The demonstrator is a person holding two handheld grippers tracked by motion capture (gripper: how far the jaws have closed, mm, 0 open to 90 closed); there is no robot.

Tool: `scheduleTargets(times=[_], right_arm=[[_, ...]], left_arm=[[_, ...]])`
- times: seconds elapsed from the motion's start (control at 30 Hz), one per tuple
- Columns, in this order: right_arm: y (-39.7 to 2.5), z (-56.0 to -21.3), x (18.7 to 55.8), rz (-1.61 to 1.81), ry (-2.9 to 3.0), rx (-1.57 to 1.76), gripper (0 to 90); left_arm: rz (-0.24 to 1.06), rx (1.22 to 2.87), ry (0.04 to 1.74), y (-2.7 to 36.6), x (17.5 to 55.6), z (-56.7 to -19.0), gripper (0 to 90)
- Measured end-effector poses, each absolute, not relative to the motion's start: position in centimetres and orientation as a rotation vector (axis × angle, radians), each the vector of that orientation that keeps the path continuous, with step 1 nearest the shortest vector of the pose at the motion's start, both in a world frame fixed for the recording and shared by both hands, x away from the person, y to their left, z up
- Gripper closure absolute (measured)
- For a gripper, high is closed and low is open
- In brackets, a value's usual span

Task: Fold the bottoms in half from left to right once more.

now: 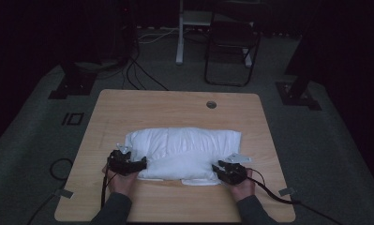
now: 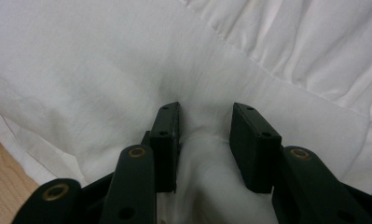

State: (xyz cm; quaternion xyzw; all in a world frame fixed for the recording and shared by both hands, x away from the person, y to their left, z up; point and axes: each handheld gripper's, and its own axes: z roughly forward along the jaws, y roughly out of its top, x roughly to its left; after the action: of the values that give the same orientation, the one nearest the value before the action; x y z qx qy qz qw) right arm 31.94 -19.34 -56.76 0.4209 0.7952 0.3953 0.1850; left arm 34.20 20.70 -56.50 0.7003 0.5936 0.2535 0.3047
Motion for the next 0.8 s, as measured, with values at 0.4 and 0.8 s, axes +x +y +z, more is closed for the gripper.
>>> scheduleTargets(times=[0.4,0.8], right_arm=[[-19.3,-56.8,31.9,1.121,2.238,1.186,61.8],[-16.9,-51.6,31.6,1.258,2.146,1.040,48.0]], left_arm=[[0.497,1.848,1.415,20.8,33.7,-56.1,61.3],[0.430,1.784,1.395,21.6,34.0,-55.4,83.2]])
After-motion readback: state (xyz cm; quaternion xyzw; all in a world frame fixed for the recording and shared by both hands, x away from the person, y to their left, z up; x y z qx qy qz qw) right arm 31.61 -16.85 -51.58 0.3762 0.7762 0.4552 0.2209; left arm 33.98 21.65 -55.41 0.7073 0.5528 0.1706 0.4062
